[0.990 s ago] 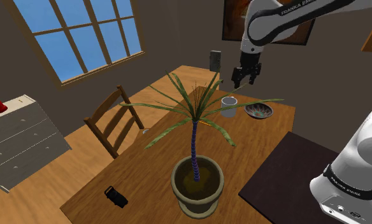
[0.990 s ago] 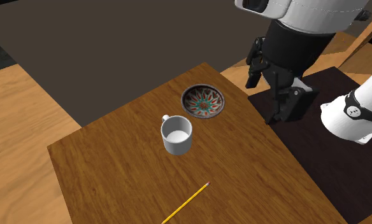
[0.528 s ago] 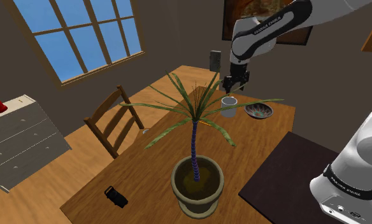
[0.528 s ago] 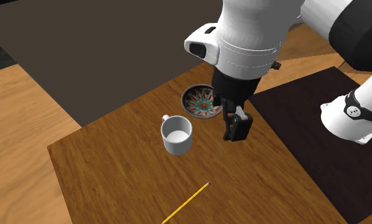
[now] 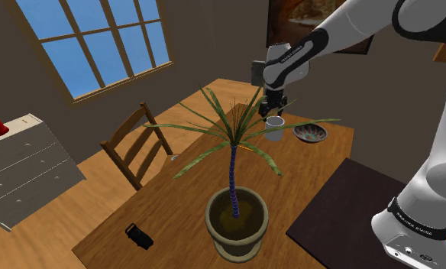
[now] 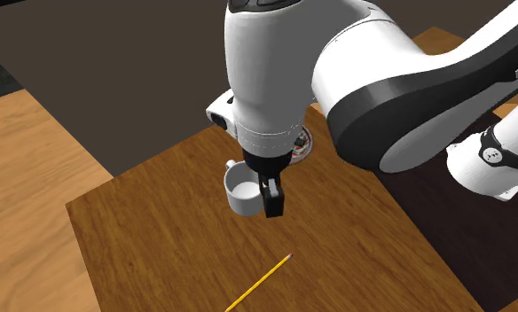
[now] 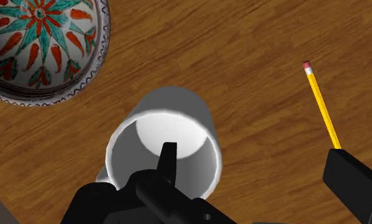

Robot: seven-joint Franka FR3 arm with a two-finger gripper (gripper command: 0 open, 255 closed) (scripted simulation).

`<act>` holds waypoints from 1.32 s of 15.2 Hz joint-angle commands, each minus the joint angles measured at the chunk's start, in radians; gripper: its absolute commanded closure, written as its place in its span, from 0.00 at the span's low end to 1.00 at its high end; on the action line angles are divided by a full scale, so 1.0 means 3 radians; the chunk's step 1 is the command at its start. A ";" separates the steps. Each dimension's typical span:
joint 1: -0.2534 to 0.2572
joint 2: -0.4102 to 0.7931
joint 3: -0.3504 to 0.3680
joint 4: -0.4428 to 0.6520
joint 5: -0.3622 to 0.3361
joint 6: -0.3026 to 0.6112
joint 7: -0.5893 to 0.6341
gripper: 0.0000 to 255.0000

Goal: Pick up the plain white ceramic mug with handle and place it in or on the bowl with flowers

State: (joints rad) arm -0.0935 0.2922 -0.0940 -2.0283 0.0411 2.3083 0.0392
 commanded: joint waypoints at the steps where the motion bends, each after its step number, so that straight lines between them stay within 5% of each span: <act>1: -0.0023 0.0255 -0.0005 0.0185 0.0015 0.0057 -0.0018 0.00; 4: -0.0058 0.0601 -0.0008 0.0483 0.0033 0.0087 -0.0038 0.00; 19: -0.0073 0.0831 0.0011 0.0460 0.0062 0.0339 -0.0057 0.00; 20: -0.0073 0.0831 0.0011 0.0460 0.0062 0.0339 -0.0057 1.00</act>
State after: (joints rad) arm -0.1153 0.5415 -0.0908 -1.8901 0.0597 2.4102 0.0222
